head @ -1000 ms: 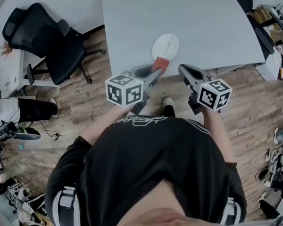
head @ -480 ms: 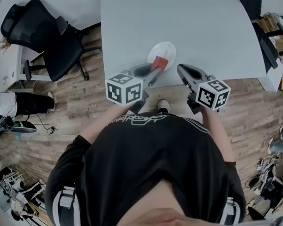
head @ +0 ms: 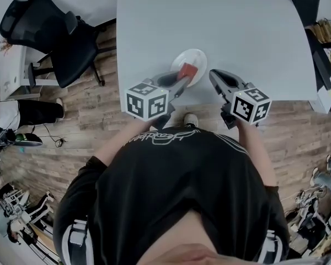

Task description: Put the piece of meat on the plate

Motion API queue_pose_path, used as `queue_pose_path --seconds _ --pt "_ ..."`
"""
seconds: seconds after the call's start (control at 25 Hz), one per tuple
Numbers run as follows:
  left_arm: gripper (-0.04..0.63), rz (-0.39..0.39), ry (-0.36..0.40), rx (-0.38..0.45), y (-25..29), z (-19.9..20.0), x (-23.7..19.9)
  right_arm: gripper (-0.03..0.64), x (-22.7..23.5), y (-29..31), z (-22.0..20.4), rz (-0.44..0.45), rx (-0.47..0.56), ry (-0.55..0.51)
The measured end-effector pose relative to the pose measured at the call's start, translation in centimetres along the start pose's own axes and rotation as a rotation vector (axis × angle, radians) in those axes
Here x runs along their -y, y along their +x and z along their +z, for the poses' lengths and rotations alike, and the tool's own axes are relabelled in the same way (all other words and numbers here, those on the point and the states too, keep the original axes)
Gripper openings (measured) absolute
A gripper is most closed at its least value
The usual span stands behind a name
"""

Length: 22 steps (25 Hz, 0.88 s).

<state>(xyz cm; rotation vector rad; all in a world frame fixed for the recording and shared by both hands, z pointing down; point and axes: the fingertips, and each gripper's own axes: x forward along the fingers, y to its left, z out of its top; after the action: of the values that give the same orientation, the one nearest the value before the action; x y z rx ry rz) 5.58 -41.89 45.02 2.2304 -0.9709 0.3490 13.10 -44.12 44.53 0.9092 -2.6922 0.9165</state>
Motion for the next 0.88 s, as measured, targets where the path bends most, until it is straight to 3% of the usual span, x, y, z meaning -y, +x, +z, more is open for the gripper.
queue_pose_path --seconds 0.88 --pt "0.091 0.036 -0.036 -0.135 5.0 -4.6 -5.0 0.021 3.7 1.9 -3.8 -0.026 -0.097 0.053"
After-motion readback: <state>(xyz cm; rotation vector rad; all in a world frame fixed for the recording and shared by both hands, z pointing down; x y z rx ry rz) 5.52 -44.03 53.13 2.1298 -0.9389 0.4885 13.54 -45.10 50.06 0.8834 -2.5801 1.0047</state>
